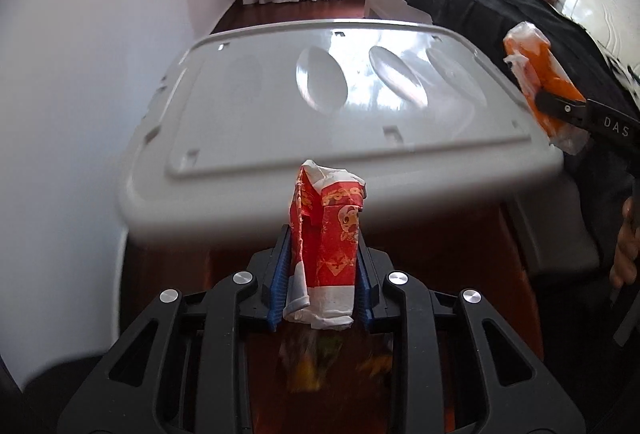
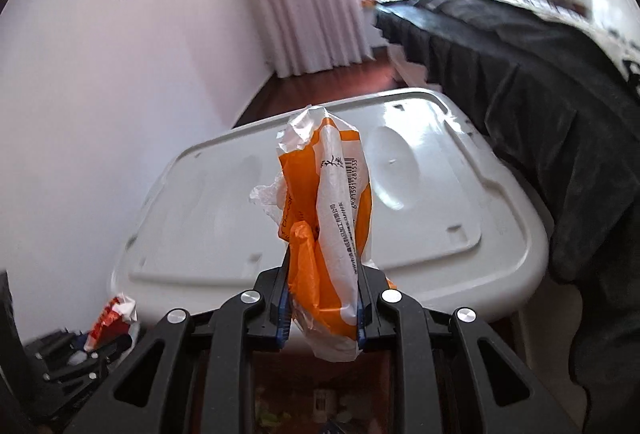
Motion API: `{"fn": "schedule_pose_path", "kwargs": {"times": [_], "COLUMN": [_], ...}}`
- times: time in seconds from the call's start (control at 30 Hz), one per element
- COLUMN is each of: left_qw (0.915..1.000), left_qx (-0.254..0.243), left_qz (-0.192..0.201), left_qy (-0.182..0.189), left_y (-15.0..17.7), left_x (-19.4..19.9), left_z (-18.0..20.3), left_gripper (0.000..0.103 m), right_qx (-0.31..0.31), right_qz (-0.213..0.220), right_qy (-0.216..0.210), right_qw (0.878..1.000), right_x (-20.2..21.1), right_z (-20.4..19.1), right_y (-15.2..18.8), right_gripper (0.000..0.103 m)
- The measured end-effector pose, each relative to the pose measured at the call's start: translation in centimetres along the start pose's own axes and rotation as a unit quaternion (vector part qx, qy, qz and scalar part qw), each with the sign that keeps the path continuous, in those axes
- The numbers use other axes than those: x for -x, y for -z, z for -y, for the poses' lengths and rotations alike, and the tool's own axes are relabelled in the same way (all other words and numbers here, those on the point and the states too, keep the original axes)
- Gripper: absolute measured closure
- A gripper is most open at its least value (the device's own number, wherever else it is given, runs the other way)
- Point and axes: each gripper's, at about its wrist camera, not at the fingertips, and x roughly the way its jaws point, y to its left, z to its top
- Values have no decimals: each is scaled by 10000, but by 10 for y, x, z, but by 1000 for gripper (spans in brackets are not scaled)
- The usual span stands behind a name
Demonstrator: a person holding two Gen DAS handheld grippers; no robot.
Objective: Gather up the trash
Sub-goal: 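Carry the bag and wrapper over the bin and open both tools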
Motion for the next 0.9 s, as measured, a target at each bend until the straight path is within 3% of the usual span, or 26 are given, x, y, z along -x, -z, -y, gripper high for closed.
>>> {"fn": "schedule_pose_path", "kwargs": {"times": [0.2, 0.33, 0.67, 0.9], "left_qw": [9998, 9986, 9960, 9958], "left_qx": [168, 118, 235, 197], "left_qz": [-66, -500, -795, -835], "left_qy": [38, 107, 341, 311], "left_y": [74, 107, 115, 112], "left_x": [14, -10, -28, -30], "left_z": [1, 2, -7, -4], "left_gripper": [76, 76, 75, 75], "right_qx": [-149, -88, 156, 204], "right_qz": [-719, -1255, -1791, -1824], "right_qy": [-99, 179, 450, 455], "right_qw": [9973, 9919, 9827, 9820], "right_x": [31, 24, -4, -5], "right_z": [-27, -32, -35, -33], "right_y": [102, 152, 172, 175], "right_gripper": [80, 80, 80, 77]}}
